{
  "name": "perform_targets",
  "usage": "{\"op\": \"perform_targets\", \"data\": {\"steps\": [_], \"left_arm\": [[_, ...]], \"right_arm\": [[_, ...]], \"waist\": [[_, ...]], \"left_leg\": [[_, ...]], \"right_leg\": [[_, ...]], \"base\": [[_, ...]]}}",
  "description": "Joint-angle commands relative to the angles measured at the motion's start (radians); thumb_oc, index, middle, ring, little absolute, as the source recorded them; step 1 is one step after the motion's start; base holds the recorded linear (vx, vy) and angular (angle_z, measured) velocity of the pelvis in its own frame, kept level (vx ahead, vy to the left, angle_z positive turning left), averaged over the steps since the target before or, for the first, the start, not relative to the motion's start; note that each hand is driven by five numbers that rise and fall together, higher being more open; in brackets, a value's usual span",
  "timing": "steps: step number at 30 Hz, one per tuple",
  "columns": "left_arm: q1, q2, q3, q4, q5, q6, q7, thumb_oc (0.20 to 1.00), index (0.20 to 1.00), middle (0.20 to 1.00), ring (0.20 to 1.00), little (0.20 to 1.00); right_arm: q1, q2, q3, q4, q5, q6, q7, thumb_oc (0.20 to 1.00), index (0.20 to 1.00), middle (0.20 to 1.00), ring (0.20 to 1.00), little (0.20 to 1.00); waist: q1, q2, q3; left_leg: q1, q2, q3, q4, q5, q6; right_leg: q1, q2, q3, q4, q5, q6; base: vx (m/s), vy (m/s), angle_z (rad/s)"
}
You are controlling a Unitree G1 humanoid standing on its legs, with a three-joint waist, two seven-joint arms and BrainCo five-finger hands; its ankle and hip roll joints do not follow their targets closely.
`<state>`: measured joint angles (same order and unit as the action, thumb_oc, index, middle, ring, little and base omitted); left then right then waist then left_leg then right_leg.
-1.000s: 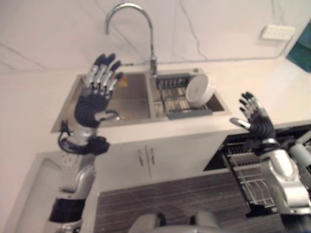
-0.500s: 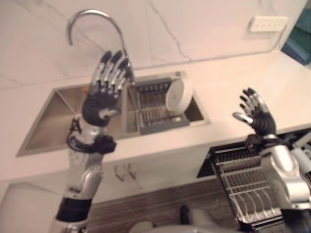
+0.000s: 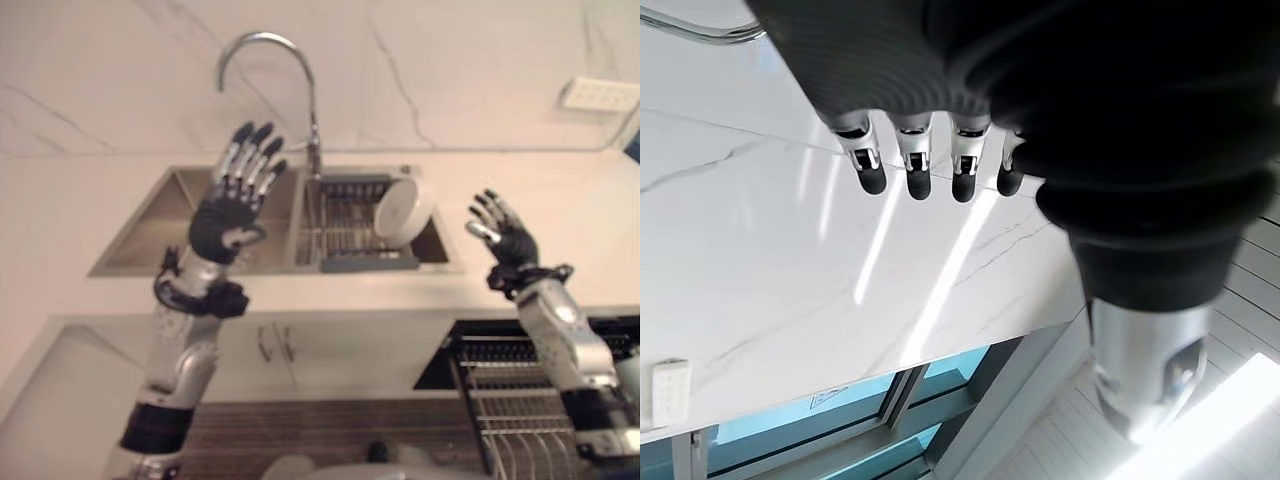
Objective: Place the dishes in the dishwasher.
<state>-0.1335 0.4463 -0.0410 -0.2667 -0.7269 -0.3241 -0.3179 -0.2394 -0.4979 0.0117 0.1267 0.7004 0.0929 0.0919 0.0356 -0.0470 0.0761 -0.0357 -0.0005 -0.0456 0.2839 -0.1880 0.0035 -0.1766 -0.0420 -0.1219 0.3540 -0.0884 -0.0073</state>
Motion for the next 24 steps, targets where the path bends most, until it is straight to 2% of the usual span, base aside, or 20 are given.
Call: {"op": "perform_targets", "data": {"steps": [1,9,19,24], "left_arm": [[-0.033,0.045,-0.002,-0.009,-0.027,-0.012,-0.005,1.000,1.000,1.000,1.000,1.000],[-0.058,0.057,-0.002,0.014,-0.054,0.004,-0.004,1.000,1.000,1.000,1.000,1.000],[-0.071,0.066,-0.002,0.028,-0.058,0.010,0.004,1.000,1.000,1.000,1.000,1.000],[-0.079,0.069,-0.007,0.037,-0.065,0.009,0.003,1.000,1.000,1.000,1.000,1.000]], "right_arm": [[-0.105,-0.012,-0.015,0.025,0.109,-0.019,0.009,1.000,1.000,1.000,1.000,1.000],[-0.187,-0.034,0.004,0.180,0.126,0.005,0.004,1.000,1.000,1.000,1.000,1.000],[-0.241,-0.060,-0.021,0.276,0.167,-0.029,-0.048,1.000,1.000,1.000,1.000,1.000],[-0.255,-0.056,-0.021,0.336,0.191,-0.012,-0.021,1.000,1.000,1.000,1.000,1.000]], "waist": [[0.004,-0.007,-0.015],[0.026,-0.005,-0.023],[0.036,0.000,-0.028],[0.044,0.002,-0.034]], "left_leg": [[0.001,0.003,0.041,0.016,-0.054,0.023],[-0.001,0.004,0.038,0.016,-0.052,0.020],[-0.001,0.009,0.037,0.016,-0.053,0.015],[-0.003,0.010,0.036,0.016,-0.051,0.012]], "right_leg": [[0.095,-0.036,0.027,-0.054,-0.046,0.058],[0.110,-0.039,0.012,-0.054,-0.060,0.050],[0.123,-0.038,0.004,-0.054,-0.074,0.044],[0.127,-0.038,-0.002,-0.054,-0.079,0.043]], "base": [[0.01,-0.002,0.10],[0.00,0.005,0.02],[-0.01,0.007,0.06],[0.00,0.000,0.00]]}}
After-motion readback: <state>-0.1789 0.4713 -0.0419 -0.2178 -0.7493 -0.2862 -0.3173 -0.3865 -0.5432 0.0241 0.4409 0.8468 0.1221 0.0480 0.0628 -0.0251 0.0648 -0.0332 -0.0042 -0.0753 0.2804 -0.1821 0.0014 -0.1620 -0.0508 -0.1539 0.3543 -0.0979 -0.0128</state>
